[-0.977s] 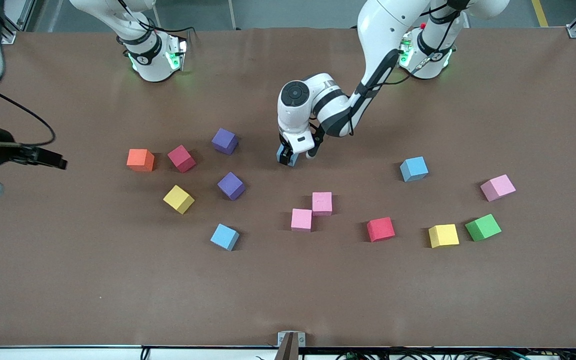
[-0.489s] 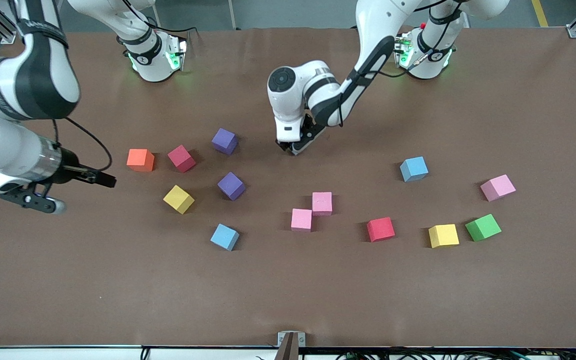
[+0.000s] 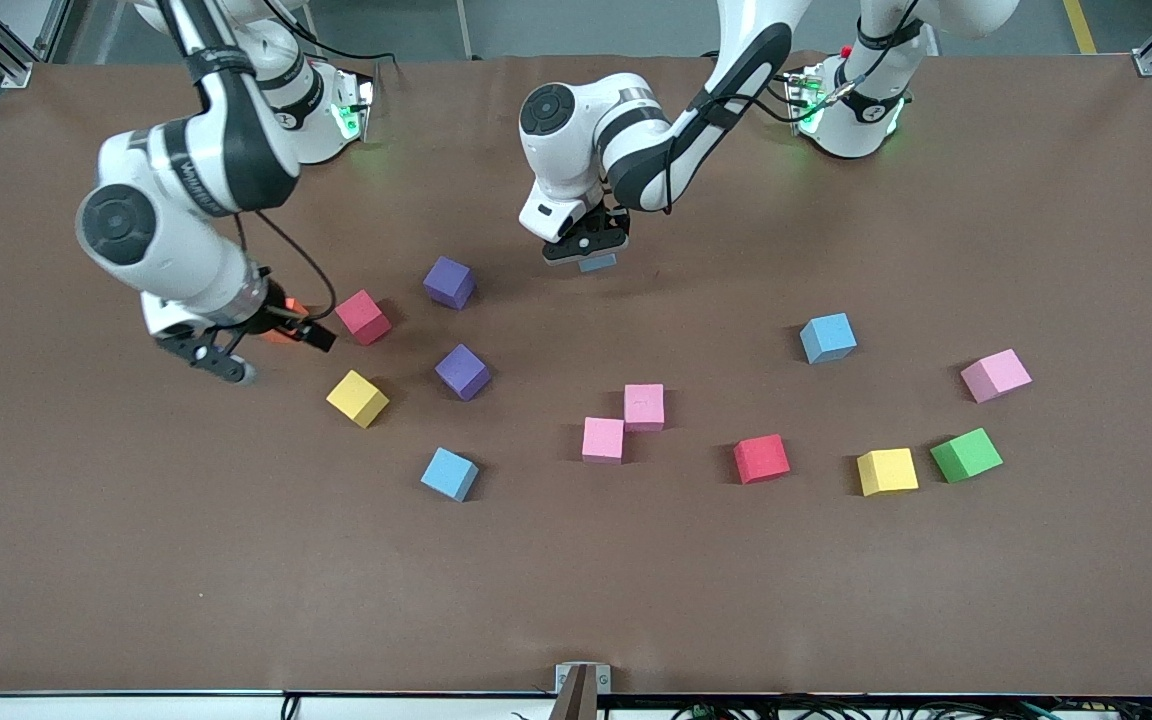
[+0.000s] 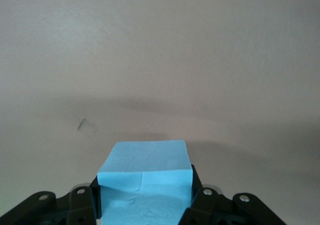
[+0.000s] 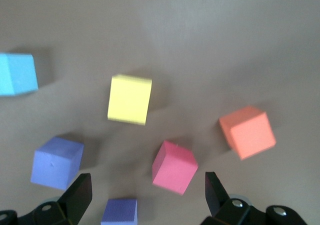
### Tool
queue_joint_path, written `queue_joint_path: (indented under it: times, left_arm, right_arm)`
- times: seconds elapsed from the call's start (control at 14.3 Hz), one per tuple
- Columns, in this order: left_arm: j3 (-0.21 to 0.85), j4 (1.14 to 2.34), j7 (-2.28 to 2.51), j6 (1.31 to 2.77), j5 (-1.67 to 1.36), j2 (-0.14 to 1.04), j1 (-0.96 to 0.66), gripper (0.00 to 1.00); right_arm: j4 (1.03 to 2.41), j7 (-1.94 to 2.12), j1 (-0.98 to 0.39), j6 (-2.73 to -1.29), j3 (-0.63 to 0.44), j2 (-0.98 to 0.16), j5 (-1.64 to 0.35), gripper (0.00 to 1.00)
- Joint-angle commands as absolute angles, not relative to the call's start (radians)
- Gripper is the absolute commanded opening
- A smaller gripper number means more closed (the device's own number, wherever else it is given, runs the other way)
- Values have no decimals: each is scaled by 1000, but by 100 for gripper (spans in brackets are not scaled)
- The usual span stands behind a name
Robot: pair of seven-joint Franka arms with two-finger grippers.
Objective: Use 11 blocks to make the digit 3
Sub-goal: 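Carry the blue cube with the left gripper while the right gripper reaches purple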
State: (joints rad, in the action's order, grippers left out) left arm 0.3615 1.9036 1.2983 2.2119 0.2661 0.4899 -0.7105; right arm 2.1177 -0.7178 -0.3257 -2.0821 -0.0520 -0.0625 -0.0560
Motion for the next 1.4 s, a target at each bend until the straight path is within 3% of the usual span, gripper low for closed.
queue_joint_path:
  times: [0.0,0.21,0.56,0.77,0.98,1.12,1.19,1.26,1.33]
  left_arm:
    - [382,1985,1209,2343,281,479,-703,15]
    - [380,2094,1134,2554,281,474,-695,16]
    - [377,2088,1146,2554,281,489,-698,16]
    - [373,2085,1150,2554,279,497,-696,15]
    - [365,2053,1152,2553,279,524,-699,15]
    - [365,2031,1160,2553,281,544,-701,21]
    - [365,2029,1161,2553,281,545,-701,29]
    - [365,2029,1161,2553,281,545,-698,53]
    - [359,2031,1164,2553,281,545,-698,89]
  right_arm:
    - [2290,-874,-426,-2215,-58,17,-63,100]
    - [2382,-1035,-556,-2391,-58,11,-63,100]
    - [2430,-1060,-650,-2483,-60,-44,-58,100]
    - [2517,-1055,-669,-2615,-60,-60,-54,100]
    - [2531,-1054,-710,-2724,-61,-153,-49,100]
    - [2531,-1054,-719,-2799,-61,-208,-48,100]
    - [2531,-1052,-729,-2816,-61,-222,-48,100]
    - [2530,-1052,-736,-2819,-61,-232,-46,100]
    - [2531,-1052,-738,-2816,-61,-232,-46,100]
